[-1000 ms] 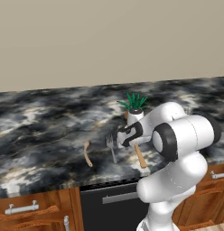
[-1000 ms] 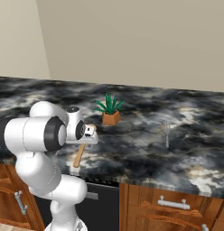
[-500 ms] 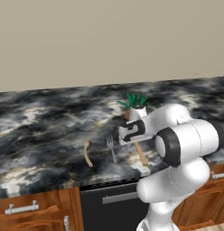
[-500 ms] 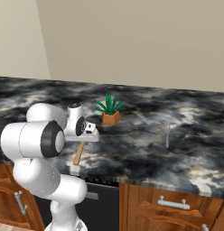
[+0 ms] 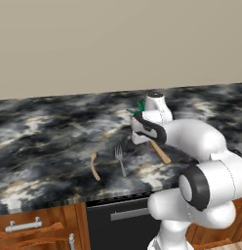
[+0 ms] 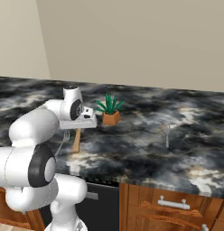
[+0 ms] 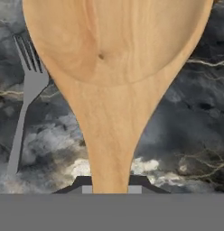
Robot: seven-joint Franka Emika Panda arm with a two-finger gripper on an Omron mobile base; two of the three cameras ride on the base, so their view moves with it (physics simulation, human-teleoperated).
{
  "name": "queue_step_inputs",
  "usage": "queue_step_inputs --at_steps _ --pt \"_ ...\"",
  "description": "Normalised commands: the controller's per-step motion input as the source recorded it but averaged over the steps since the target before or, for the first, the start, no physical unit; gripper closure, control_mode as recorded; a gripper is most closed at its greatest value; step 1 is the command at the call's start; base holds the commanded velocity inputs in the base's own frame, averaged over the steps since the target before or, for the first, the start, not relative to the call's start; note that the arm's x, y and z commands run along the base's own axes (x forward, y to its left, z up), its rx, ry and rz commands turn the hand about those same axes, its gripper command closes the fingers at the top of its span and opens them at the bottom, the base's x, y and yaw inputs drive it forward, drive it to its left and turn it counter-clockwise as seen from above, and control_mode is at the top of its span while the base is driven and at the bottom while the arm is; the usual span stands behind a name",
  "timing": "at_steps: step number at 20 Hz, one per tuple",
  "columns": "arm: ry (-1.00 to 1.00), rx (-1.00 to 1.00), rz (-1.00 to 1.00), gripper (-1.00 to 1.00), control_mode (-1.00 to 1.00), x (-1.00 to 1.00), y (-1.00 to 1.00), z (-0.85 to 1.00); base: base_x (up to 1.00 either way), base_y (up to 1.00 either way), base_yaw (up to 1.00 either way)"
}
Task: Organize the utensils by type. Pick up the wooden spoons from the counter and place them in the open cabinet. Then pick up the metallic utensils from the counter and place them in the open drawer.
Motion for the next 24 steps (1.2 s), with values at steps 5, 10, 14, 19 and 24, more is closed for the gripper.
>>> queue_step_inputs --at_steps 5,10,14,19,24 --pt "0.00 0.00 0.07 1.00 -1.00 -0.45 0.00 0.87 0.00 0.00 0.00" --pt "0.02 0.00 0.02 1.00 -1.00 -0.33 0.00 0.70 0.00 0.00 0.00" --pt "0.11 0.00 0.04 1.00 -1.00 -0.23 0.00 0.64 0.00 0.00 0.00" --pt "0.19 0.00 0.04 1.00 -1.00 -0.13 0.00 0.44 0.00 0.00 0.00" --pt "0.15 -0.04 0.00 1.00 -1.00 0.00 0.02 0.05 0.00 0.00 0.00"
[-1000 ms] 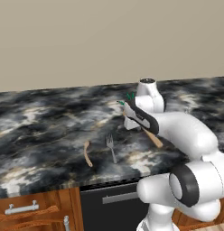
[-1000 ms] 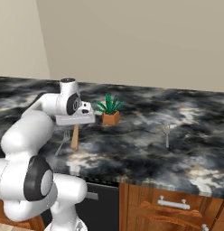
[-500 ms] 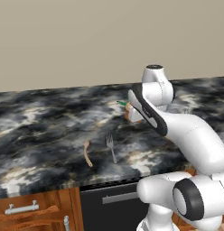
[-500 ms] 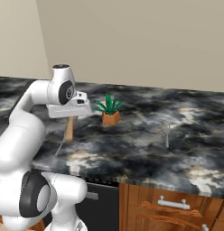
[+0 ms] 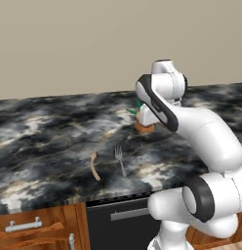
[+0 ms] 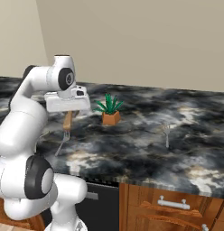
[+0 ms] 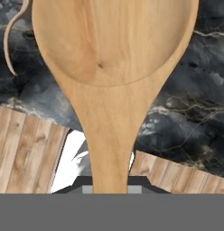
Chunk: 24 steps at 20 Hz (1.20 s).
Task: Organize the utensils by type. Pick up the wooden spoons from the counter and place them in the open cabinet. Then pick up the metallic utensils from the counter and place them in the open drawer.
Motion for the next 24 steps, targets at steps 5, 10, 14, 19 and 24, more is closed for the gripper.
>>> queue_step_inputs --at_steps 5,10,14,19,24 --pt "0.00 0.00 0.00 1.00 1.00 0.00 0.00 0.00 -0.11 0.00 0.00" --pt "0.00 0.00 0.00 1.00 1.00 0.00 0.00 0.00 -0.46 0.00 0.00" --pt "0.00 0.00 0.00 1.00 1.00 0.00 0.00 0.00 -0.67 -0.04 0.14" --pt "0.00 0.00 0.00 1.00 1.00 0.00 0.00 0.00 -0.70 -0.03 0.32" --pt "0.00 0.00 0.00 1.00 1.00 0.00 0.00 0.00 -0.50 -0.01 0.35"
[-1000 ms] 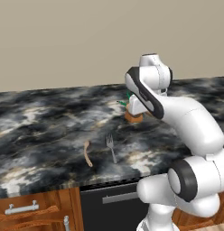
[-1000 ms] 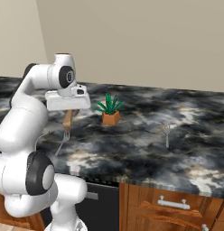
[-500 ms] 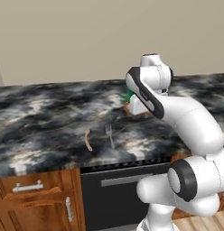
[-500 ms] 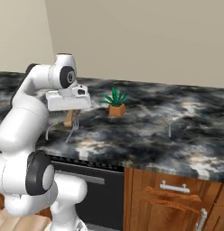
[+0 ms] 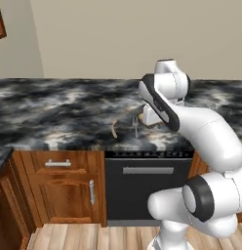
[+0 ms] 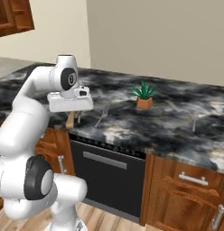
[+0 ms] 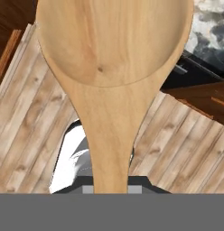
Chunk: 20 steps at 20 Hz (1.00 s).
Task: Organize the utensils by type. Pick up the wooden spoons from the counter and place them in the open cabinet. Then pick up the metallic utensils from the counter and place them in the open drawer.
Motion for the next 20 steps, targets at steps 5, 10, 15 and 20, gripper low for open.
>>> queue_step_inputs --at_steps 5,10,15,20 --pt "0.00 0.00 0.00 1.00 1.00 0.00 0.00 0.00 -0.22 -0.01 0.31" --pt "0.00 0.00 0.00 1.00 1.00 0.00 0.00 0.00 -0.04 -0.02 0.24" --pt "0.00 0.00 0.00 1.00 1.00 0.00 0.00 0.00 -0.05 -0.03 0.32" --pt "0.00 0.00 0.00 1.00 1.00 0.00 0.00 0.00 -0.23 -0.09 0.77"
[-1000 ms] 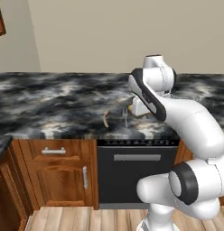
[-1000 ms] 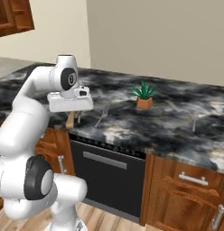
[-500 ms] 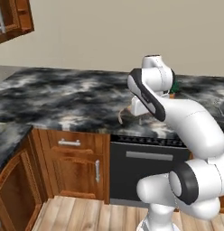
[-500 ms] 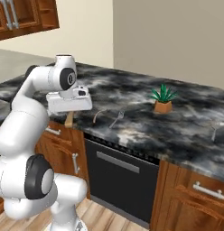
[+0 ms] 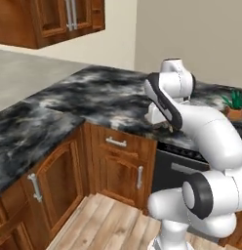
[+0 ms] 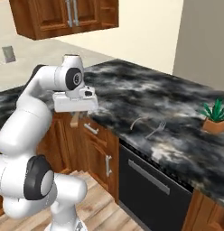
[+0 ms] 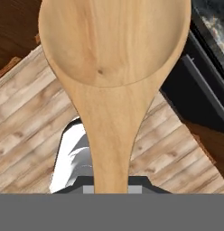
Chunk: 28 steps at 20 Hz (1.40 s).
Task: Organize the utensils by type. Pick up the wooden spoons from the counter and place them in the open cabinet. Then pick up the metallic utensils from the counter and place them in the open drawer.
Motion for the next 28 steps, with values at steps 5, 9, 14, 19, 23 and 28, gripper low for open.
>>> queue_step_inputs --at_steps 5,9,14,19,23,28 --pt "0.00 0.00 0.00 1.00 1.00 0.00 0.00 0.00 -0.19 -0.09 0.96" --pt "0.00 0.00 0.00 1.00 1.00 0.00 0.00 0.00 -0.06 -0.12 0.88" --pt "0.00 0.00 0.00 1.00 1.00 0.00 0.00 0.00 0.00 -0.09 0.81" --pt "0.00 0.00 0.00 1.00 1.00 0.00 0.00 0.00 0.00 -0.06 0.82" --pt "0.00 0.00 0.00 1.00 1.00 0.00 0.00 0.00 0.00 -0.06 0.86" --pt "0.00 0.00 0.00 1.00 1.00 0.00 0.00 0.00 0.00 -0.06 0.86"
